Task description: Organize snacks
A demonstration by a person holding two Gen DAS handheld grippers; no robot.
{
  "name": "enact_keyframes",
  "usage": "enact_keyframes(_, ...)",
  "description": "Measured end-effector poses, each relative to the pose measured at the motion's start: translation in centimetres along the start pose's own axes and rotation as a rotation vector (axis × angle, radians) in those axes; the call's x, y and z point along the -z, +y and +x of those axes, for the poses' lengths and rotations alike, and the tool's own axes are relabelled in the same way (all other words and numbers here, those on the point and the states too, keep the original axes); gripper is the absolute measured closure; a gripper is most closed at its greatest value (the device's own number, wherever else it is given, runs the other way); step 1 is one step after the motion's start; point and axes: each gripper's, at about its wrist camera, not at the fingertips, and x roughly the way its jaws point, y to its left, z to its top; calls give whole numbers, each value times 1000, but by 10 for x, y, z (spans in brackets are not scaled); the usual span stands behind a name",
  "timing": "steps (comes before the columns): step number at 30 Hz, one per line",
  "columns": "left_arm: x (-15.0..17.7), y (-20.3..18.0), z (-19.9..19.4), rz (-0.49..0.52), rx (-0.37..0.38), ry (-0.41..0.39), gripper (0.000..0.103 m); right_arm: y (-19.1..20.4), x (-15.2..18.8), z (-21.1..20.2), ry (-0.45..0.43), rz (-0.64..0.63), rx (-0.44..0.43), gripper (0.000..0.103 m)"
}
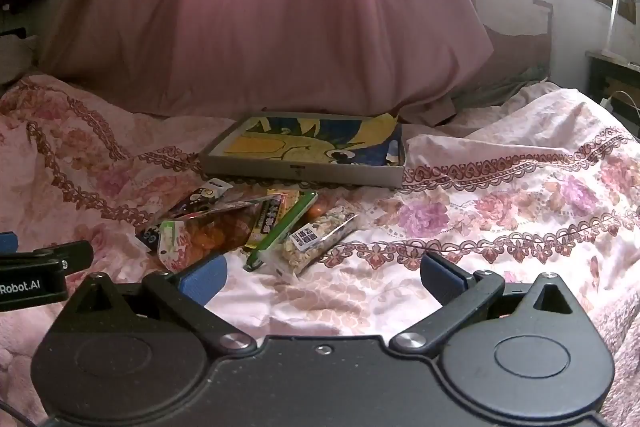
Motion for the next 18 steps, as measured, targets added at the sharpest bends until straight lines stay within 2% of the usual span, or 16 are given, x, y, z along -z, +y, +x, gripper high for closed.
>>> enact_keyframes(18, 0, 0, 0, 4, -2, 4, 0, 0, 0, 0, 3, 1, 0, 0)
